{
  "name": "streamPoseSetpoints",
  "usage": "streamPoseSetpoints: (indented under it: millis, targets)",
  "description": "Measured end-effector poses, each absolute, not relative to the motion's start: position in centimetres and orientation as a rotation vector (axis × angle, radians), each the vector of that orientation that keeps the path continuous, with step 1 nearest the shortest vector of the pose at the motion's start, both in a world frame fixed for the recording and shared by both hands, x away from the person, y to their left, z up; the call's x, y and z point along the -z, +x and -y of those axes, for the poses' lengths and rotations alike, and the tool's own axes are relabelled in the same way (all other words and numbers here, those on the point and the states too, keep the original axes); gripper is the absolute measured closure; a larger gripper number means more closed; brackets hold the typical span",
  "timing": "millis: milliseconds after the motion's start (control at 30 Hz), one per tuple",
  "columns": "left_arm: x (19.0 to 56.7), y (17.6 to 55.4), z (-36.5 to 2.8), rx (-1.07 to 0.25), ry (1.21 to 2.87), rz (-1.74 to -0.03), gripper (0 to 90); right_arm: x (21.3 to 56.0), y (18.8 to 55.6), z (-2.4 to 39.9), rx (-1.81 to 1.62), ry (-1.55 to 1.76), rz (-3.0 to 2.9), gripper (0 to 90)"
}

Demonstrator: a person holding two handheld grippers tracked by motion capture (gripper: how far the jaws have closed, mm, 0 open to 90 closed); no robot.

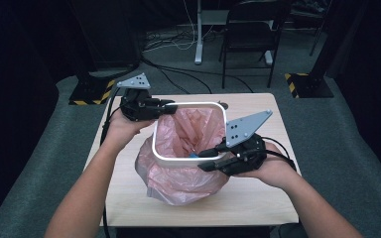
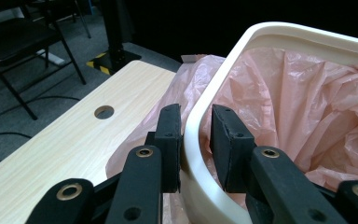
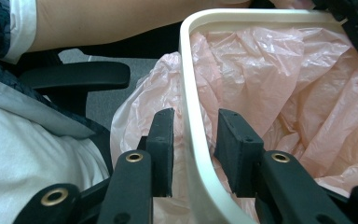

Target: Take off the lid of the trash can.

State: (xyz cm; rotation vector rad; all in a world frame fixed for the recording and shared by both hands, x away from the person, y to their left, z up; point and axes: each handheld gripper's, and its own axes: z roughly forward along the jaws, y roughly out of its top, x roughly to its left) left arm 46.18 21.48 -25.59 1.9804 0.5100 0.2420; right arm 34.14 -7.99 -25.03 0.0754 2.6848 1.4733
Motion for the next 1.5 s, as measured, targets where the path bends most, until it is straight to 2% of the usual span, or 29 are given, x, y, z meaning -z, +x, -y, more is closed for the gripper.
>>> streamPoseSetpoints:
  millis: [700,1133,1500]
  targets:
    - [25.5,46.4,-21.6,-0.234,1.992,-0.494,74.7,25.0,34.6,7.3,-1.441,0.017,-2.715,78.5]
    - [25.2,46.4,-21.4,-0.238,2.022,-0.503,74.9,24.9,34.7,7.3,-1.445,0.004,-2.725,79.8]
    - [24.7,45.9,-20.6,-0.309,2.095,-0.540,76.5,24.9,34.6,7.3,-1.440,0.006,-2.722,79.7]
